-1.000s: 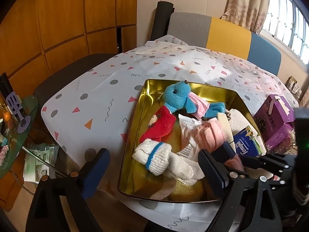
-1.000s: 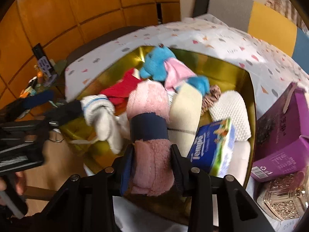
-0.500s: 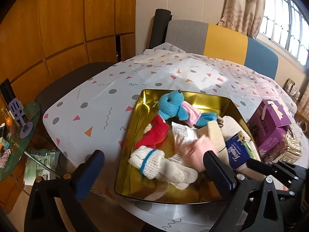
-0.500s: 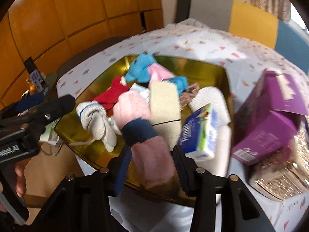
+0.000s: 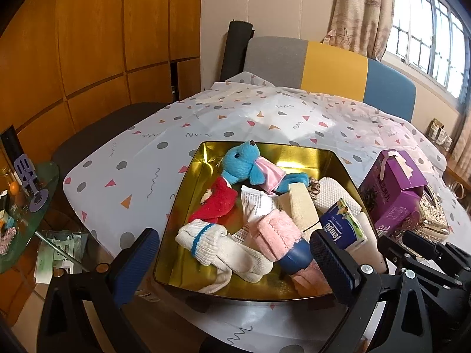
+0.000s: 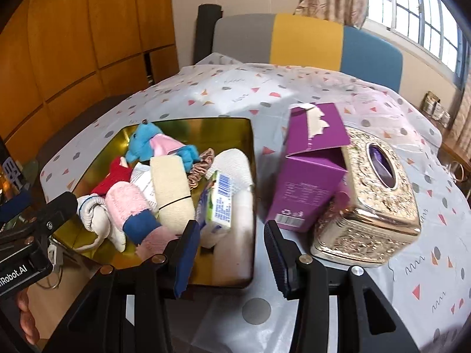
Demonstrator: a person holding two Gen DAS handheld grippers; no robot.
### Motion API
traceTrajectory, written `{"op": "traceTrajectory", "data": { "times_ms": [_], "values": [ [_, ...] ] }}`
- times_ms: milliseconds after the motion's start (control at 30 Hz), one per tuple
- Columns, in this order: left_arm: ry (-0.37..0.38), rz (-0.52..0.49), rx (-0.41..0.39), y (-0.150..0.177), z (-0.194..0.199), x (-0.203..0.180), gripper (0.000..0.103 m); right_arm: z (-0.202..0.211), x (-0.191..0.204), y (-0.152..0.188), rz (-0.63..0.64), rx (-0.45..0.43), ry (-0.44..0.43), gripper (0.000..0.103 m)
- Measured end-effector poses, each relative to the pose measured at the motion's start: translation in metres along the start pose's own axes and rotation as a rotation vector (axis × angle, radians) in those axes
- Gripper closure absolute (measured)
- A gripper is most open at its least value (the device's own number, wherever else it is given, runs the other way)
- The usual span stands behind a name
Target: Organize soft objects
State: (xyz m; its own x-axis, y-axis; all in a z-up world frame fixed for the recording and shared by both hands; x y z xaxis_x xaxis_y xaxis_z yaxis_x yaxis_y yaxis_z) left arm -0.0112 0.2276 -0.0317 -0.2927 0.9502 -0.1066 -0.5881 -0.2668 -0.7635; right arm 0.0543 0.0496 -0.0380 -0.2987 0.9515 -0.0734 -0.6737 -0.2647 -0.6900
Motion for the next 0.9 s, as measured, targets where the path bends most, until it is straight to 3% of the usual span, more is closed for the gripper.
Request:
{"op": "traceTrajectory", "data": {
  "times_ms": [900],
  "values": [
    [-0.024, -0.018, -0.01, 0.002, 0.0043, -0.0031, 0.0, 0.0025, -0.001, 0.0048, -0.019, -0.003, -0.002, 0.057]
  ]
}}
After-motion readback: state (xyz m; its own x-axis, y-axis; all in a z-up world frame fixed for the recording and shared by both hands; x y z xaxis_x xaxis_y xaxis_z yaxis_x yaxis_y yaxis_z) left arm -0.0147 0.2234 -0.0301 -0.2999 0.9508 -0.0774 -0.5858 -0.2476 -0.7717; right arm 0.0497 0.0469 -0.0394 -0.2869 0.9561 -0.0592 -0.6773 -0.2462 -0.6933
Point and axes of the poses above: each gripper's, at about its wrist camera, not at the fingertips, and z roughly against the way its jaws point, x to its left, y to its underside, the point moved 4 cm from there along -z, roughly the way its jaws point, and after that the axes turned 7 degrees about y, right-handed, at the moved point
